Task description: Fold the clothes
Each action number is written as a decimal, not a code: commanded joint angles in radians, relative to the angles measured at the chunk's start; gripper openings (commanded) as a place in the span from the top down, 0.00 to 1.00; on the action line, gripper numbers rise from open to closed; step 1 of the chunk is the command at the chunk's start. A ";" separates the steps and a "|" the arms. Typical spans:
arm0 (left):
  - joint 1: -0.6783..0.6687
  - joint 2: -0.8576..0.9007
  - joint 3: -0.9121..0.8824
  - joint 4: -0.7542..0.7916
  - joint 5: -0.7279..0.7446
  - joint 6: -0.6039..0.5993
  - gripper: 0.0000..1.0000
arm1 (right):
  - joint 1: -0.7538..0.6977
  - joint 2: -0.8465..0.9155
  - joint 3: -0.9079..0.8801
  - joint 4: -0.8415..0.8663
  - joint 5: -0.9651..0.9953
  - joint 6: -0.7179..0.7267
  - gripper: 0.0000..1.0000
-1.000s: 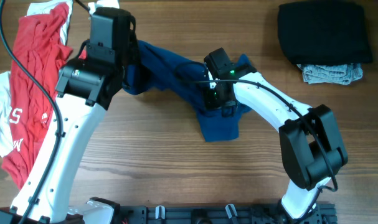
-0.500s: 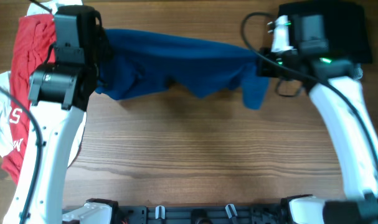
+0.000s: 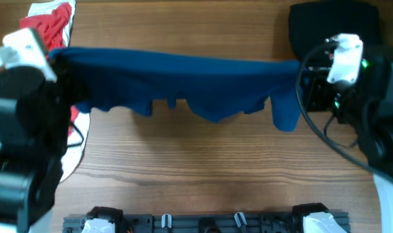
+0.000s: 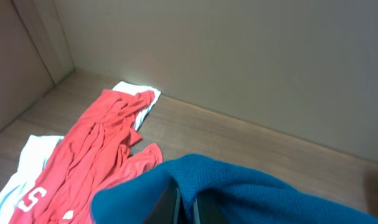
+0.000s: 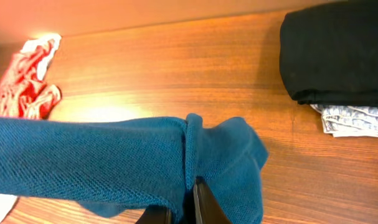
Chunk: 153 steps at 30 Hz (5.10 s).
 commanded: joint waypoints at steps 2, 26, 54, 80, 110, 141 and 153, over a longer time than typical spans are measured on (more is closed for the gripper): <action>0.008 -0.020 0.017 -0.061 0.030 0.005 0.96 | -0.009 -0.031 0.025 -0.011 0.068 -0.012 0.96; -0.008 0.879 0.017 0.153 0.221 0.035 0.96 | -0.108 0.828 0.025 0.306 0.025 -0.078 0.96; 0.091 0.944 0.014 -0.044 0.304 0.275 0.37 | -0.210 0.963 0.025 0.382 -0.044 -0.055 0.37; 0.115 0.968 -0.050 0.081 0.511 0.507 0.57 | -0.210 0.963 0.025 0.355 -0.044 -0.066 0.38; 0.124 1.028 -0.050 0.122 0.550 0.503 0.84 | -0.210 0.963 0.025 0.340 -0.043 -0.091 0.37; 0.138 0.689 0.089 0.041 0.304 0.265 0.96 | -0.081 0.752 0.026 0.338 -0.218 -0.203 0.42; 0.140 0.652 0.089 0.057 0.304 0.238 0.96 | 0.342 0.773 0.025 0.459 -0.118 -0.114 0.32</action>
